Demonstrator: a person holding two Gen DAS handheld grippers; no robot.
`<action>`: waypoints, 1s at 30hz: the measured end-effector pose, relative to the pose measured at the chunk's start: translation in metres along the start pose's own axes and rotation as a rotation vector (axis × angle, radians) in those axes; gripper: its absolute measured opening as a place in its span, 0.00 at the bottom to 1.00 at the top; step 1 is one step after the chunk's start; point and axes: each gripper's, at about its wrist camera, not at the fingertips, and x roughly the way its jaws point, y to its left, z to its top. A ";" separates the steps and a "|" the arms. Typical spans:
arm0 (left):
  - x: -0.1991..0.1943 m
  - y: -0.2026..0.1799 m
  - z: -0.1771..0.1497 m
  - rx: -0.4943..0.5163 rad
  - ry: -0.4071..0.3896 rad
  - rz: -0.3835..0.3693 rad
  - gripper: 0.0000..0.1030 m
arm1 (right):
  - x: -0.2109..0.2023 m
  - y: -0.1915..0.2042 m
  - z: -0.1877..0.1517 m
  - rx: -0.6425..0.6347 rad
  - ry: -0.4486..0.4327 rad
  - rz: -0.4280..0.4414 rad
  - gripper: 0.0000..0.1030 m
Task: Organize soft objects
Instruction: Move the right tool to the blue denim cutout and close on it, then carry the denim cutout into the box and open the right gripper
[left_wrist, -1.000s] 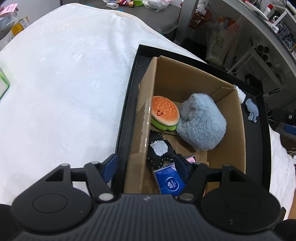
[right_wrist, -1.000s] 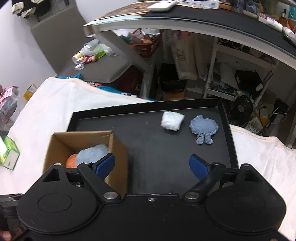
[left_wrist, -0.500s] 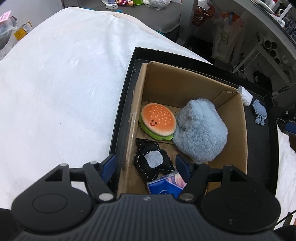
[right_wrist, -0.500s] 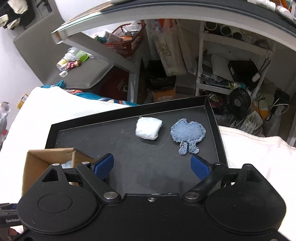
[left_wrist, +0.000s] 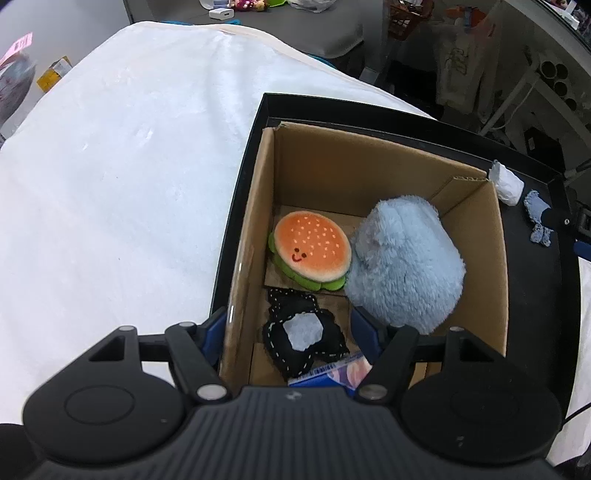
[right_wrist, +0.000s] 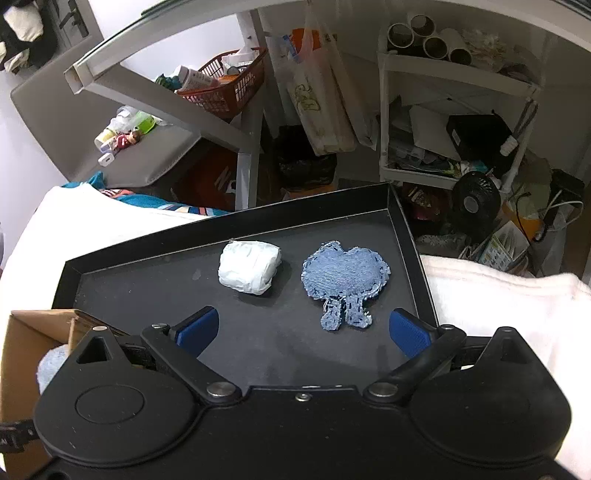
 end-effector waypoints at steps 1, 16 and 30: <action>0.001 -0.001 0.001 -0.001 0.000 0.005 0.67 | 0.001 -0.001 0.000 -0.005 -0.004 0.001 0.97; 0.012 -0.013 0.011 -0.007 0.013 0.068 0.71 | 0.034 -0.015 0.001 -0.048 -0.008 -0.076 0.71; 0.006 -0.008 0.006 -0.022 0.018 0.020 0.71 | 0.012 -0.017 -0.010 -0.078 0.056 -0.021 0.10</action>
